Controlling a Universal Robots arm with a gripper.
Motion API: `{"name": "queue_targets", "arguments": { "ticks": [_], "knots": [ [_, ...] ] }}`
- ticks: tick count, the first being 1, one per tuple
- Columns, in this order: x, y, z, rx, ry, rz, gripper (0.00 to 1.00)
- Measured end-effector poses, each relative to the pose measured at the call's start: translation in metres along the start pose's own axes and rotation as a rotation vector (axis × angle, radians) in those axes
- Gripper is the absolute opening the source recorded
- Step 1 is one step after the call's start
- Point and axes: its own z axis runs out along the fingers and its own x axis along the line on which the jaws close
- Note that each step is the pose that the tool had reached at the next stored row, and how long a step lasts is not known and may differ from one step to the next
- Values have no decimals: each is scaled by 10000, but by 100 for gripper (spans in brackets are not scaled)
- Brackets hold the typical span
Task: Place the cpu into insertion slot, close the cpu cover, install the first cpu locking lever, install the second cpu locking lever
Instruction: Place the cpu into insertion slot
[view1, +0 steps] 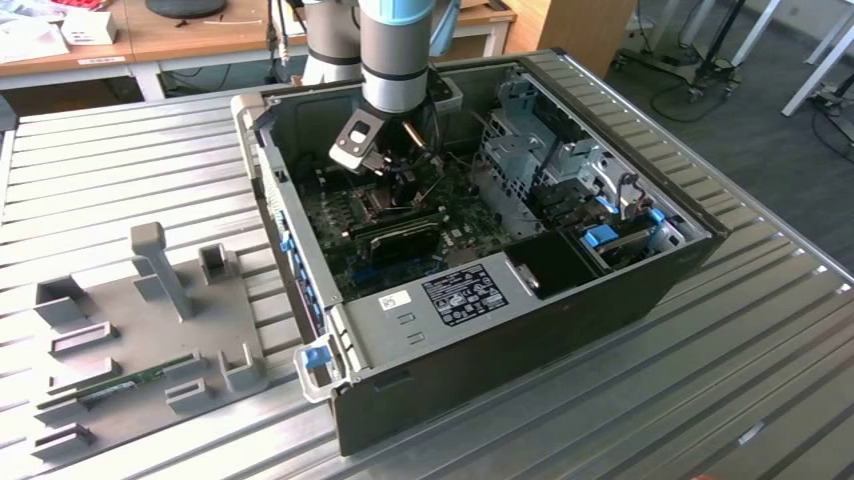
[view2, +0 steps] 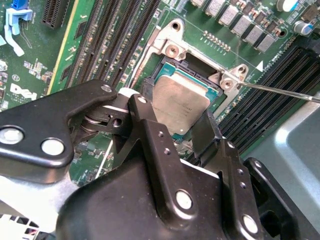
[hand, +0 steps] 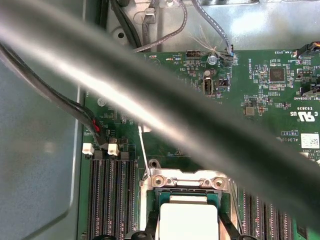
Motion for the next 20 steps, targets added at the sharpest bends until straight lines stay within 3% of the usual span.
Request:
{"name": "queue_targets", "arguments": {
  "ticks": [16, 20],
  "knots": [
    [0, 0, 8, -2, 2, 0, 54],
    [1, 1, 12, -6, 11, -1, 60]
  ]
}}
